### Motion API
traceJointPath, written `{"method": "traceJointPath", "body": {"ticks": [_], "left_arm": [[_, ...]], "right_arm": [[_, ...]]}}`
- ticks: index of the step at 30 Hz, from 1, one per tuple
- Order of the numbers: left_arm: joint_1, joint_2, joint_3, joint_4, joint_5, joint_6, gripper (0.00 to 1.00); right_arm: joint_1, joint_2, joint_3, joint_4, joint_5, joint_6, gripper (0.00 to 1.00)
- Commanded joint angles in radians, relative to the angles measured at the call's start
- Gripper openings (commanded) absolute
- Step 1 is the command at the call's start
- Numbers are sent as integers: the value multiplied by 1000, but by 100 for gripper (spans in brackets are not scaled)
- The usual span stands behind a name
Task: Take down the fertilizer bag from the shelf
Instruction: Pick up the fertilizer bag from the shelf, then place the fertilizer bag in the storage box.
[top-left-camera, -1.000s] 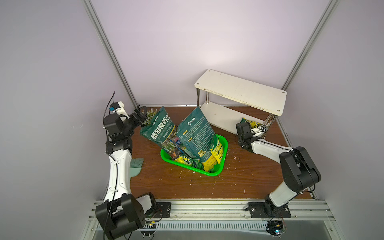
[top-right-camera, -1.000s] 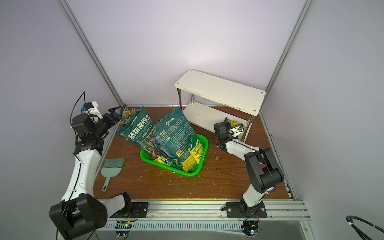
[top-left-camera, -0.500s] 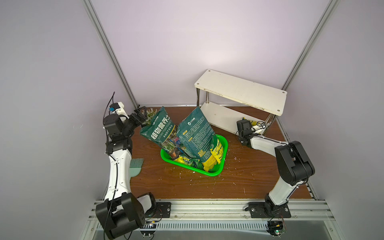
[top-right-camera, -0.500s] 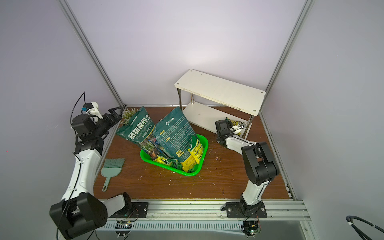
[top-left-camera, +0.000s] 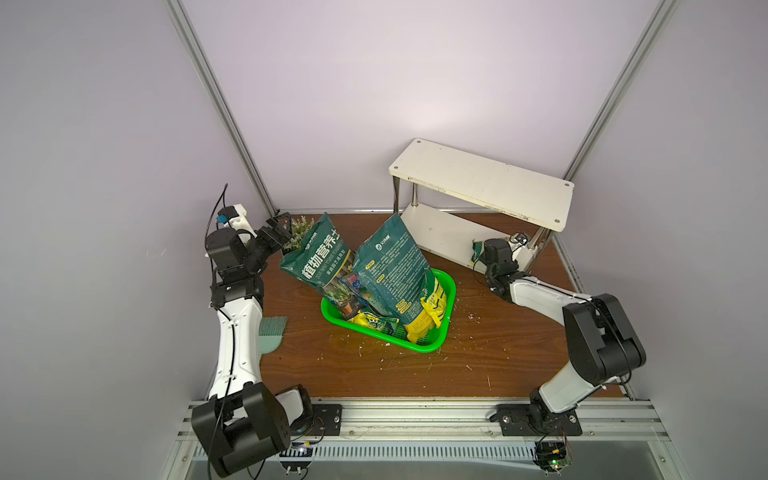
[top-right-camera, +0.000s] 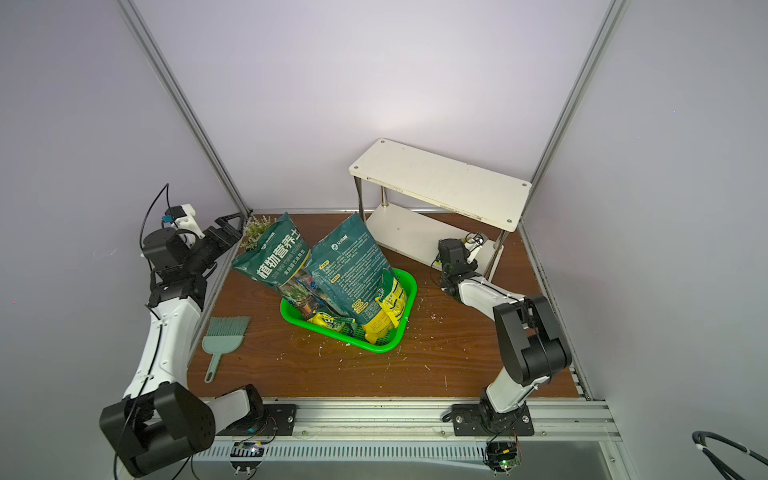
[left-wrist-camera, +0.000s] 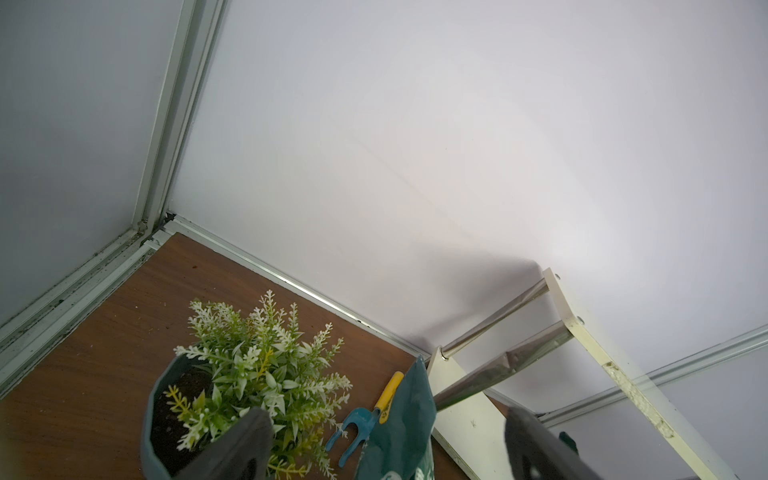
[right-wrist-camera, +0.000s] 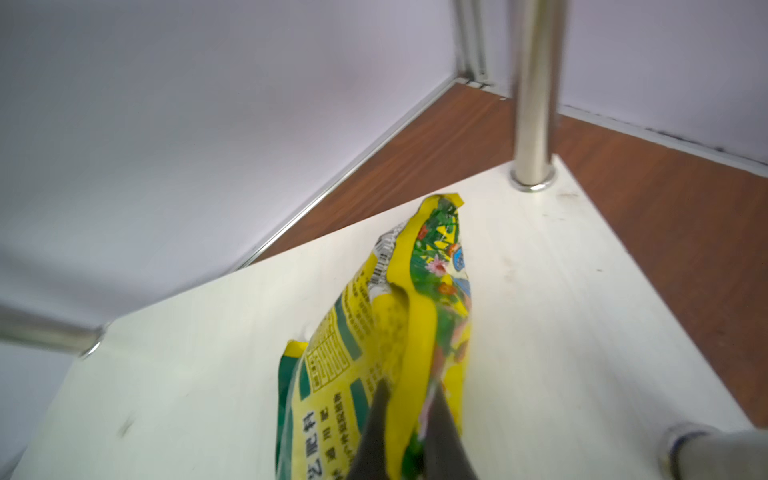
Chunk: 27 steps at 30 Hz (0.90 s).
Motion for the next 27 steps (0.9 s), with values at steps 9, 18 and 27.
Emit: {"method": "traceJointPath", "body": {"ticks": [9, 18, 27], "left_arm": [[18, -5, -10, 31, 17, 7, 91], [18, -9, -8, 23, 6, 17, 91], [18, -15, -10, 22, 6, 20, 92]], "right_arm": [[179, -402, -93, 64, -78, -412, 0], [474, -751, -112, -210, 52, -537, 0], [872, -780, -68, -380, 101, -567, 0]]}}
